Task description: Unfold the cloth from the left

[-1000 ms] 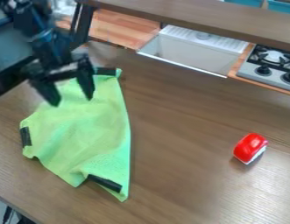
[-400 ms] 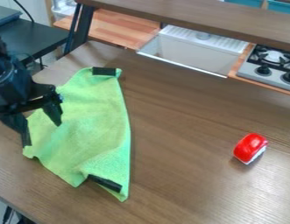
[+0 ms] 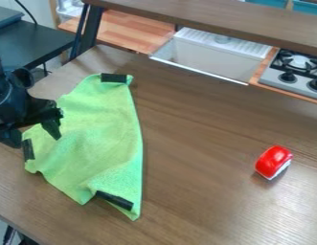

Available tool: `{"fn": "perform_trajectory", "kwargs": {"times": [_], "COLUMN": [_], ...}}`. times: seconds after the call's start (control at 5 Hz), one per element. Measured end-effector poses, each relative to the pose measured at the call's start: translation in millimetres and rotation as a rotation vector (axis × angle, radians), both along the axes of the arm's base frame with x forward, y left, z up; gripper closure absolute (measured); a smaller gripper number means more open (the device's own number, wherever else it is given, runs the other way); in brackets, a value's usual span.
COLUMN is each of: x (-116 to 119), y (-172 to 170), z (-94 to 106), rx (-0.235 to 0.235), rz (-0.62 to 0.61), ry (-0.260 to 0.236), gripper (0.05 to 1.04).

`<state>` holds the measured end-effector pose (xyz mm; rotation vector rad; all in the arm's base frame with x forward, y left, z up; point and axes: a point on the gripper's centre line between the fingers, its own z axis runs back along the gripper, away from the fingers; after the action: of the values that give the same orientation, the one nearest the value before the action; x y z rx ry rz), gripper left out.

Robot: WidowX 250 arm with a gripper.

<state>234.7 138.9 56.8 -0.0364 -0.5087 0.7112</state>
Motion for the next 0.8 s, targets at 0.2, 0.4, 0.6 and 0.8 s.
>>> {"fn": "perform_trajectory", "kwargs": {"times": [0.2, 0.4, 0.6, 0.8], "x": [-3, -3, -7, -10], "y": [6, 9, 17, 23], "z": [-9.0, -14.6, -20.1, -22.3], "rx": [-0.027, -0.029, -0.029, -0.021], "rz": [0.015, 0.025, 0.050, 0.053], "ry": [0.001, 0.005, 0.013, 0.019], "gripper": [0.084, 0.084, 0.084, 0.084]}}
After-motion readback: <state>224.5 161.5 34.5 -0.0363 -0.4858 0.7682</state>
